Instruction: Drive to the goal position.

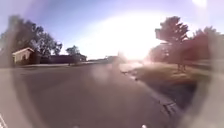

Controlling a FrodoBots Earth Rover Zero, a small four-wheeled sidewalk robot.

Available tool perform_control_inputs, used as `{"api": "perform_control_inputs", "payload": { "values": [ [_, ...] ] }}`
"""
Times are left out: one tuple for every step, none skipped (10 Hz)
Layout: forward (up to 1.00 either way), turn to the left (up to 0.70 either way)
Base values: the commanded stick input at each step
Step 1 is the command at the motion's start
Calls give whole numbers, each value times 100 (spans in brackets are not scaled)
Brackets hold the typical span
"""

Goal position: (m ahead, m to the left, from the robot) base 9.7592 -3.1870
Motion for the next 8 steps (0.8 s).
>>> {"api": "perform_control_inputs", "payload": {
  "values": [
    [100,3],
    [100,3],
    [100,3],
    [100,4],
    [100,4],
    [100,4],
    [100,3],
    [100,3]
  ]
}}
